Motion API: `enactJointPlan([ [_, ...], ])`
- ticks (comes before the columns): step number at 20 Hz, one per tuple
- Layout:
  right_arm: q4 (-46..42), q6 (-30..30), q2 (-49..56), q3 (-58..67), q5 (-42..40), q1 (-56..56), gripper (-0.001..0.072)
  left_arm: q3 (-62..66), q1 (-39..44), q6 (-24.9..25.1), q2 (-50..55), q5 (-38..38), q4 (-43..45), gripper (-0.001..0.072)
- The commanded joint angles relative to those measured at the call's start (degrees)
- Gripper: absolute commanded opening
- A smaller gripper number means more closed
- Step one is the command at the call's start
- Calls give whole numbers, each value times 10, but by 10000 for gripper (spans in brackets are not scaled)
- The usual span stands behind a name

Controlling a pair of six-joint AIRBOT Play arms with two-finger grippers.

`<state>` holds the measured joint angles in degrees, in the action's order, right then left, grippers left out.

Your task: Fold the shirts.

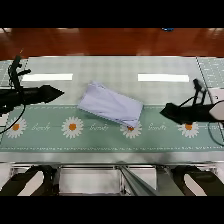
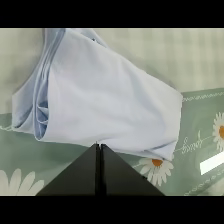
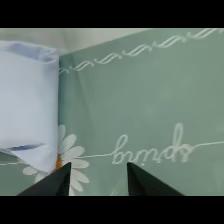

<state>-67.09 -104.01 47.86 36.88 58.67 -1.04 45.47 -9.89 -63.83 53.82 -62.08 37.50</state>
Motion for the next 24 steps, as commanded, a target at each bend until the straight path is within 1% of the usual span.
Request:
enactJointPlan([
  [1,227,113,44,-123,-140,11,405,0,16,2,3,2,0,17],
  [4,380,250,158,-108,-141,10,405,0,17,2,9,2,0,17],
  [5,417,285,196,-96,-133,5,406,0,18,2,12,2,0,17],
  [7,443,311,261,-62,-125,-24,405,0,18,2,20,2,0,17],
  [12,440,308,376,57,-117,-102,397,0,19,2,34,2,0,17],
  [13,440,308,395,82,-107,-108,345,0,20,2,34,2,0,17],
  [15,439,324,413,127,-75,-114,32,0,21,2,34,4,0,17],
  [16,437,329,411,150,-57,-115,30,0,21,2,34,6,0,17],
  [17,420,325,404,182,-37,-115,30,0,21,2,34,7,0,17],
  [18,386,297,394,221,-26,-115,30,0,21,4,36,10,1,17],
  [21,239,187,369,376,26,-114,29,-7,21,4,47,17,0,17],
  [24,111,91,368,558,126,-111,29,-33,25,2,49,10,-1,17],
])
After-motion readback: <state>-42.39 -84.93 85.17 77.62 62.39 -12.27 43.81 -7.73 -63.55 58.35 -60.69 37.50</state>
